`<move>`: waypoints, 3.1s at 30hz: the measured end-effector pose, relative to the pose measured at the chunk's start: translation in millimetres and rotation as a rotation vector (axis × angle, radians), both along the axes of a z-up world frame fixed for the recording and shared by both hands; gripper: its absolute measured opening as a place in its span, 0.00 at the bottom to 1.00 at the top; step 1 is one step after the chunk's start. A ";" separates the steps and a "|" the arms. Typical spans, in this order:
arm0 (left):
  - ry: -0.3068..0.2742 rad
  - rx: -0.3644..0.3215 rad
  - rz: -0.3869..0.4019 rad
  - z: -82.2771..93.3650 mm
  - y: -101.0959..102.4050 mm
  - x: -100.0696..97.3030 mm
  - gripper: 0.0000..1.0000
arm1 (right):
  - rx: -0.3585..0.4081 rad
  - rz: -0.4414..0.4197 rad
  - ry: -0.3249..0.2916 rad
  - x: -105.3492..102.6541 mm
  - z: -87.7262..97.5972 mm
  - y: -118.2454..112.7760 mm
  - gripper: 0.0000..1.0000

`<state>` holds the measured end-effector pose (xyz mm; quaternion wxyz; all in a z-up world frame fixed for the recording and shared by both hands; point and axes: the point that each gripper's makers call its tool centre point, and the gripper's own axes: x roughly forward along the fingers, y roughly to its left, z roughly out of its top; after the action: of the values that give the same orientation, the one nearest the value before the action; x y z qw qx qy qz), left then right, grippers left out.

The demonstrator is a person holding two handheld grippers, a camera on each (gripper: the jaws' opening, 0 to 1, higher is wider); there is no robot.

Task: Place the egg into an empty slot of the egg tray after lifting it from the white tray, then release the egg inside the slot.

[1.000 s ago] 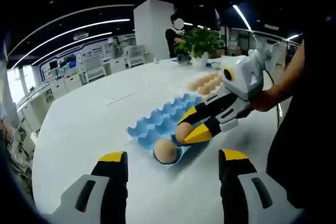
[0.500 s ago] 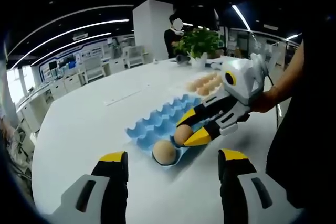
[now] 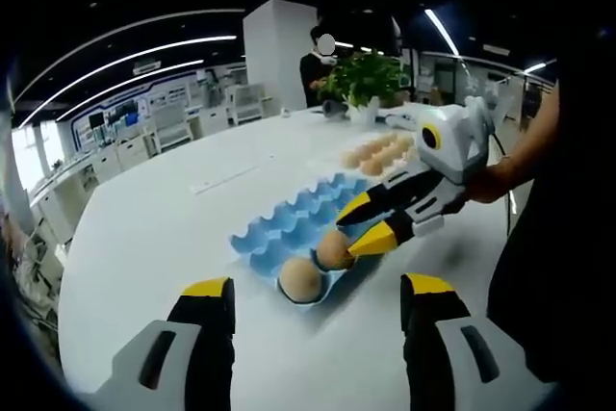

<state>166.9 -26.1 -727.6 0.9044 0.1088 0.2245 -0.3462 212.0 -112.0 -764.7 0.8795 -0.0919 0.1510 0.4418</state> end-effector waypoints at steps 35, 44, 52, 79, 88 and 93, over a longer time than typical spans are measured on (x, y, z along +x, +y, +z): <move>-0.001 0.008 -0.028 1.4 -8.8 2.2 0.71 | -0.068 -0.665 -0.048 33.1 10.3 -239.0 0.25; 0.000 0.011 -0.029 1.7 -9.1 2.0 0.70 | -0.028 -0.837 -0.002 38.0 5.5 -294.4 0.27; -0.003 0.011 -0.025 3.8 -9.4 1.5 0.70 | -0.072 -0.806 0.057 40.5 -15.6 -291.2 0.25; 0.001 0.012 -0.023 2.2 -8.2 1.3 0.70 | 0.055 -0.752 0.025 35.7 20.8 -263.5 0.23; 0.001 0.013 -0.022 2.0 -7.6 1.0 0.70 | 0.054 -0.679 0.022 33.1 23.0 -236.8 0.23; 0.003 0.017 -0.021 0.8 -6.6 0.6 0.70 | 0.065 -0.640 0.025 31.1 24.5 -220.3 0.23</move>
<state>167.5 -32.6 -726.8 0.8993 0.1183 0.2279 -0.3540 243.0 -332.3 -740.2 0.9744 -0.0061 0.1689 0.1483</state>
